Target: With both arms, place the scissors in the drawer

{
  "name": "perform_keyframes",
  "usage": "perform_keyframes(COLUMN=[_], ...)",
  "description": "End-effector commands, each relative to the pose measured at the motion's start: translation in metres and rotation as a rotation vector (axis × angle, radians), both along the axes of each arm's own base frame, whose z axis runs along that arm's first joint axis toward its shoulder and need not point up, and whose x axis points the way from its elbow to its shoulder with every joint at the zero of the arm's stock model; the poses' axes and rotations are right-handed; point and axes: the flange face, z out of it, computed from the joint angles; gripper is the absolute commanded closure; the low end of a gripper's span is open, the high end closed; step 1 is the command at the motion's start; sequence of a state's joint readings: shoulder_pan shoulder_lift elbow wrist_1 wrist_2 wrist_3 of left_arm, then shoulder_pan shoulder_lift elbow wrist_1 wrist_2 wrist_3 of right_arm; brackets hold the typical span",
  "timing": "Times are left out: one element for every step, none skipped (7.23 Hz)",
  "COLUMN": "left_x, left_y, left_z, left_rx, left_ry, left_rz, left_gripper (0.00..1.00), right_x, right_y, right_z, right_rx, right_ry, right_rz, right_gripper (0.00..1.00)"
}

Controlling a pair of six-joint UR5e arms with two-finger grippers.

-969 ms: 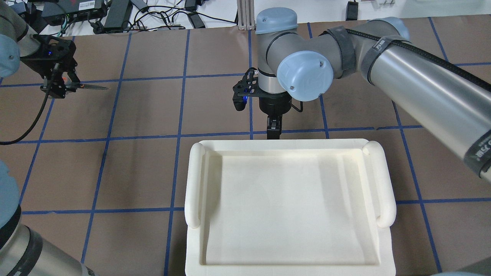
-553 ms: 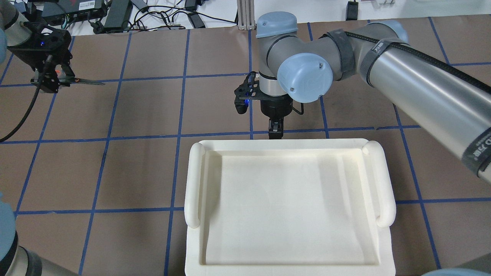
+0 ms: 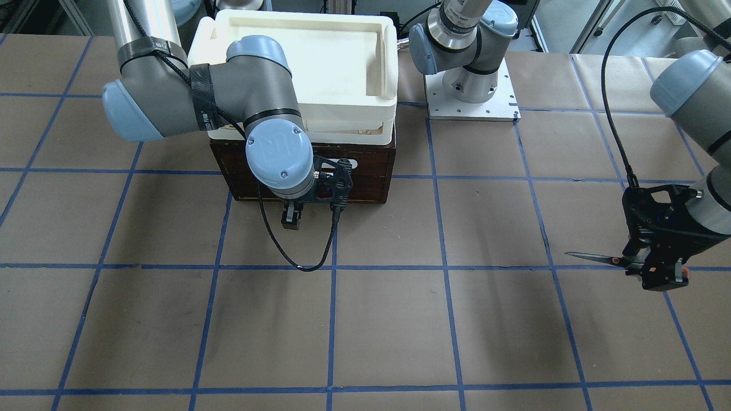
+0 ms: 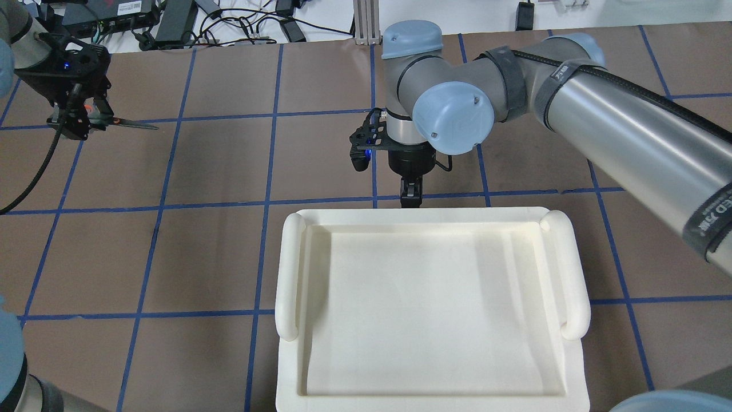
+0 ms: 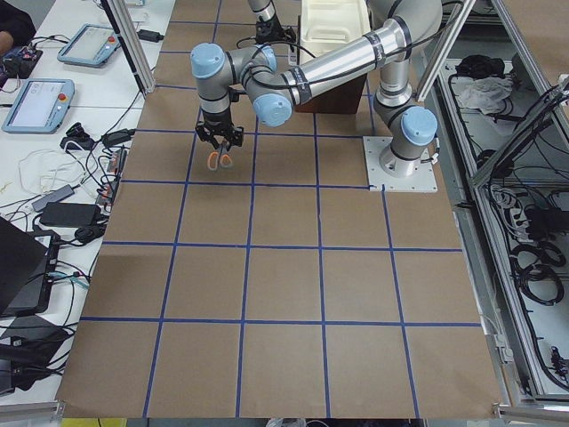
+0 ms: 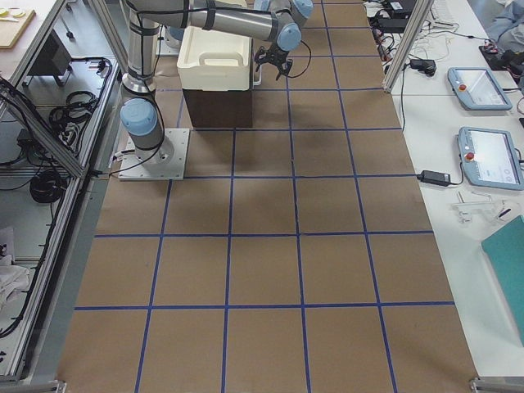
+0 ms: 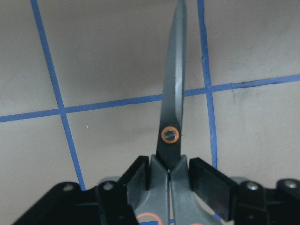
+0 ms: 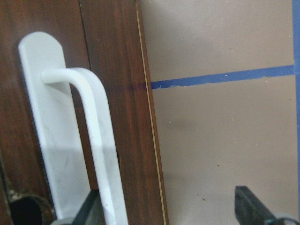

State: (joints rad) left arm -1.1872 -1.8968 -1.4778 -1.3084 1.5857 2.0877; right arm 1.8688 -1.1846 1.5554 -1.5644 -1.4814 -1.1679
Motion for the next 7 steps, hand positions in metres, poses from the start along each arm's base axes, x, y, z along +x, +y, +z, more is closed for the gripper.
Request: perform_keyframes(left_x=[0.0007, 0.0019, 0.0023, 0.0035, 0.0035, 0.0039, 0.0029], left_y=[0.0009, 0.0009, 0.0004, 0.0005, 0.0004, -0.0001, -0.0006], left_z=[-0.0021, -0.0040, -0.0042, -0.0053, -0.0070, -0.0089, -0.0098], left_rx=[0.007, 0.018, 0.019, 0.022, 0.025, 0.029, 0.030], left_ry=[0.003, -0.016, -0.018, -0.018, -0.017, -0.017, -0.015], left_rz=[0.001, 0.000, 0.000, 0.000, 0.000, -0.001, -0.003], left_gripper=[1.00, 1.00, 1.00, 1.00, 1.00, 1.00, 1.00], right_x=[0.0000, 0.0000, 0.0000, 0.0015, 0.0007, 0.0020, 0.0032], right_y=[-0.0009, -0.0009, -0.0009, -0.0029, -0.0038, -0.0079, -0.0087], right_z=[-0.0028, -0.0028, -0.0028, -0.0017, -0.0005, 0.0020, 0.0022], right_rx=[0.003, 0.003, 0.003, -0.016, -0.022, -0.053, -0.065], right_ry=[0.001, 0.001, 0.000, -0.004, -0.005, -0.014, -0.018], right_rz=[0.001, 0.001, 0.002, 0.001, 0.000, 0.000, 0.001], right_gripper=[0.00, 0.00, 0.00, 0.00, 0.00, 0.00, 0.00])
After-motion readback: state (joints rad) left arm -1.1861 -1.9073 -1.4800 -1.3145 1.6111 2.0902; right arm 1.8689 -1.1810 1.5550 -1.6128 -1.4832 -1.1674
